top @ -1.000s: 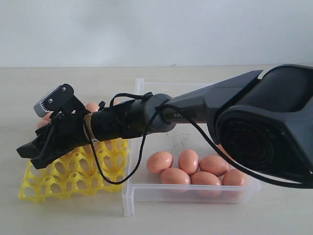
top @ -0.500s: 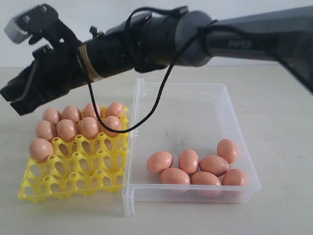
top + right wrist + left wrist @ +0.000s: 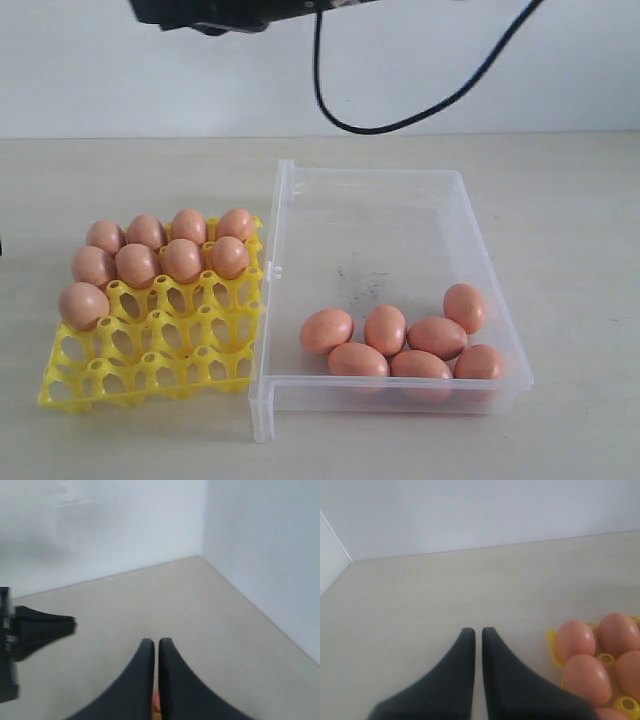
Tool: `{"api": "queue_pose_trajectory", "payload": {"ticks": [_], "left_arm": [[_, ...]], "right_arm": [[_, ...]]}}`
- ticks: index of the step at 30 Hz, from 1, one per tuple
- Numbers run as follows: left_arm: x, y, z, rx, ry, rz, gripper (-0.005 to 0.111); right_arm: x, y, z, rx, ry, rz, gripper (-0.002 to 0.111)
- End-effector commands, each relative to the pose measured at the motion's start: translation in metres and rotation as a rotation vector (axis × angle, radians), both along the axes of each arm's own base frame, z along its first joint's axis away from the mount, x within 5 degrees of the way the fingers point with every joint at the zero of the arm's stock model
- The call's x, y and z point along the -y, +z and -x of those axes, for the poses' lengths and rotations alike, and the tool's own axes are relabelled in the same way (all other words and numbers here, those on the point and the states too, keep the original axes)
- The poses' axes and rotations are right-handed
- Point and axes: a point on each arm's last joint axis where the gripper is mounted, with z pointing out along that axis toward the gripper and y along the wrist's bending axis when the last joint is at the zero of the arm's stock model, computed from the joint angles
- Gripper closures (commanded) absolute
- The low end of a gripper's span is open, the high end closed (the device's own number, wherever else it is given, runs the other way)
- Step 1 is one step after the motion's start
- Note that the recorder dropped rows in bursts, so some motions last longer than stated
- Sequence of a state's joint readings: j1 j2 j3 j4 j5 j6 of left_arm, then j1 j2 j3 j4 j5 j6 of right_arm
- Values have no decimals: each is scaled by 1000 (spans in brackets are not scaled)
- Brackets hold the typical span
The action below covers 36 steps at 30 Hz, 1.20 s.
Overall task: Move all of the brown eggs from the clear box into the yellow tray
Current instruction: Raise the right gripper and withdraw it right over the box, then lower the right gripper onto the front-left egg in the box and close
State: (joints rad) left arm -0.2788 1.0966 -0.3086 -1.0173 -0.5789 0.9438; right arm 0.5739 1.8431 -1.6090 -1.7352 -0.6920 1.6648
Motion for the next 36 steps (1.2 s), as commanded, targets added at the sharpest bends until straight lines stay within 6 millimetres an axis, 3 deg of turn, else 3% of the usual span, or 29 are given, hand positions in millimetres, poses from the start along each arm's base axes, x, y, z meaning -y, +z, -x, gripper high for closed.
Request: {"api": "queue_pose_trajectory", "payload": {"ticks": [1, 7, 11, 14, 18, 21, 26, 28, 31, 36], "left_arm": [[0, 0, 1, 5, -6, 2, 103], [0, 0, 1, 5, -8, 0, 103], [0, 0, 1, 5, -8, 0, 103], [0, 0, 1, 1, -12, 3, 103], [2, -2, 1, -15, -27, 12, 103], [2, -2, 1, -17, -29, 13, 103], [3, -2, 1, -18, -38, 8, 103], [3, -1, 1, -15, -49, -4, 103], [3, -1, 1, -12, -47, -8, 103], [3, -1, 1, -12, -47, -8, 103]], "right_arm": [[39, -17, -8, 50, -231, 92, 109], [78, -59, 1, 143, -485, 323, 109], [81, -80, 16, 172, -383, 411, 109], [74, -82, 25, 145, -260, 380, 109], [75, -83, 26, 123, -249, 366, 109], [92, -89, 13, 194, -452, 474, 109], [139, -94, -2, 284, -926, 735, 109], [148, -100, 2, 270, -910, 904, 109], [145, -112, 11, 223, -691, 1084, 109], [121, -109, 25, 99, -302, 1051, 109]]}}
